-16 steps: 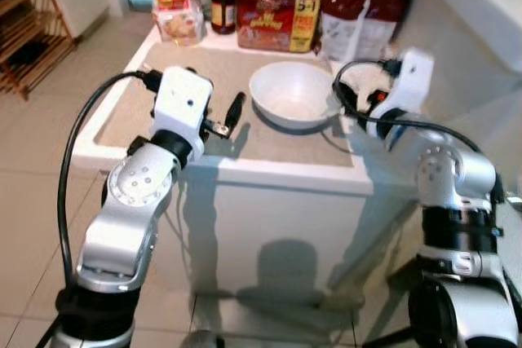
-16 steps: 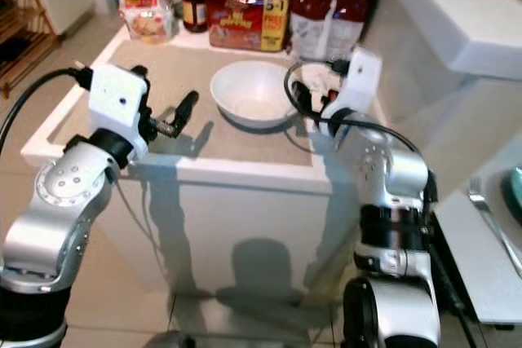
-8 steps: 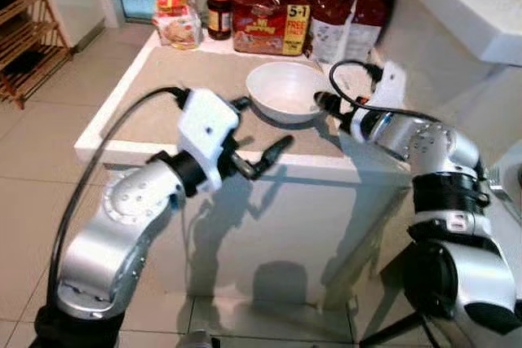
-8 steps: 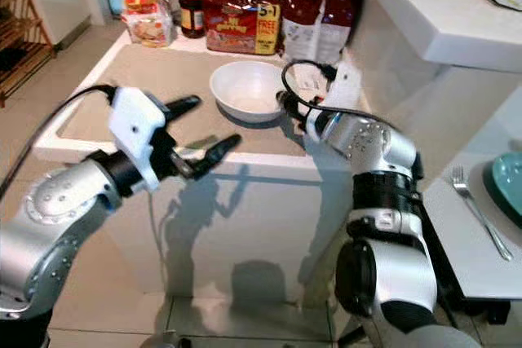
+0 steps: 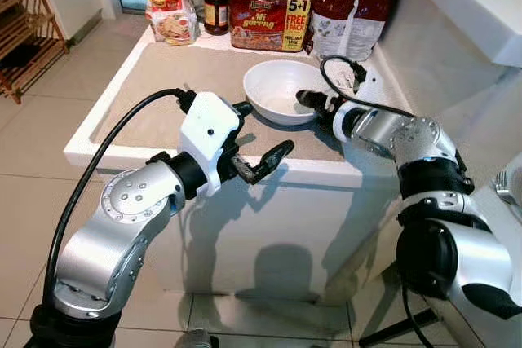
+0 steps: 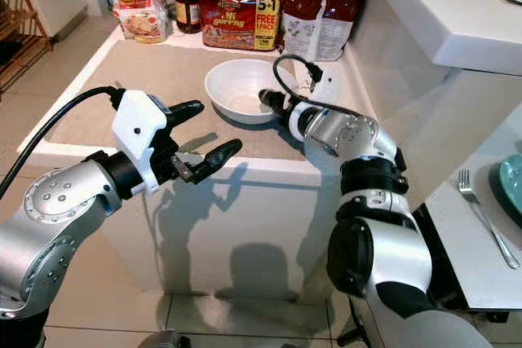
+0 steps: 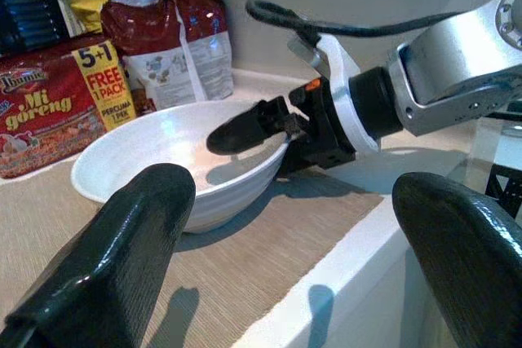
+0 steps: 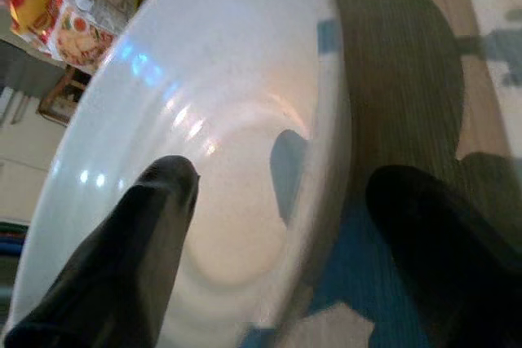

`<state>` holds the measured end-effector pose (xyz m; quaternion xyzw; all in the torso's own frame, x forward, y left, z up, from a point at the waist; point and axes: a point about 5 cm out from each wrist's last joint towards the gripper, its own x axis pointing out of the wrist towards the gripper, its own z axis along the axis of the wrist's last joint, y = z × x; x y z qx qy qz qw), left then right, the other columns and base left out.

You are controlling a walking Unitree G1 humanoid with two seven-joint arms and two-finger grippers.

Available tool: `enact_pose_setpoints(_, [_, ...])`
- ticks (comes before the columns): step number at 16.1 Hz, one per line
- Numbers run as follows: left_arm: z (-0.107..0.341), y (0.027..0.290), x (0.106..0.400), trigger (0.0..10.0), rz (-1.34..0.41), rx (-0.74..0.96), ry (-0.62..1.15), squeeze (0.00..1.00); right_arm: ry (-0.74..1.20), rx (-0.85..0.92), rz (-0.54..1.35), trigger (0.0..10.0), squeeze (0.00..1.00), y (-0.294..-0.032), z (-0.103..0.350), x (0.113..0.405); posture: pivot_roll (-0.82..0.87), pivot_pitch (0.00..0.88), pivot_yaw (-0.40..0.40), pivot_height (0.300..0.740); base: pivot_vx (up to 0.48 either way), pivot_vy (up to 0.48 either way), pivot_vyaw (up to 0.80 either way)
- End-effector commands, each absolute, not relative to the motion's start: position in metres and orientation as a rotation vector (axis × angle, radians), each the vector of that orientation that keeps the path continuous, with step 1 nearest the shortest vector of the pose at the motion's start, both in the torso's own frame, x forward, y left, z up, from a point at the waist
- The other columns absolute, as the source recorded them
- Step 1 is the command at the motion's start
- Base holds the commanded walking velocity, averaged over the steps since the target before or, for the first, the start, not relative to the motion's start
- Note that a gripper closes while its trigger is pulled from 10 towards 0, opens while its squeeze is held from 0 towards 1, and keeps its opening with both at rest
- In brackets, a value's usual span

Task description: Setting the table

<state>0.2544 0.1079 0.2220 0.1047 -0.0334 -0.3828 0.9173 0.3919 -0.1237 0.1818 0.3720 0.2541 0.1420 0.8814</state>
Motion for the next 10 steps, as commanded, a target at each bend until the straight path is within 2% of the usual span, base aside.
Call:
enact_pose_setpoints(1, [0.2267, 0.1052, 0.2523, 10.0, -0.810, 0.223, -0.083, 0.00, 0.503, 0.802, 0.286, 0.0, 0.00, -0.1293, 0.1876, 0.3949, 0.14, 0.026, -0.076, 0.740, 0.000, 0.000, 0.00])
enact_pose_setpoints(10, [0.2262, 0.1041, 0.2529, 10.0, -0.812, 0.233, -0.081, 0.00, 0.503, 0.825, 0.306, 0.0, 0.00, -0.1315, 0.1904, 0.3947, 0.14, 0.022, -0.075, 0.740, 0.000, 0.000, 0.00])
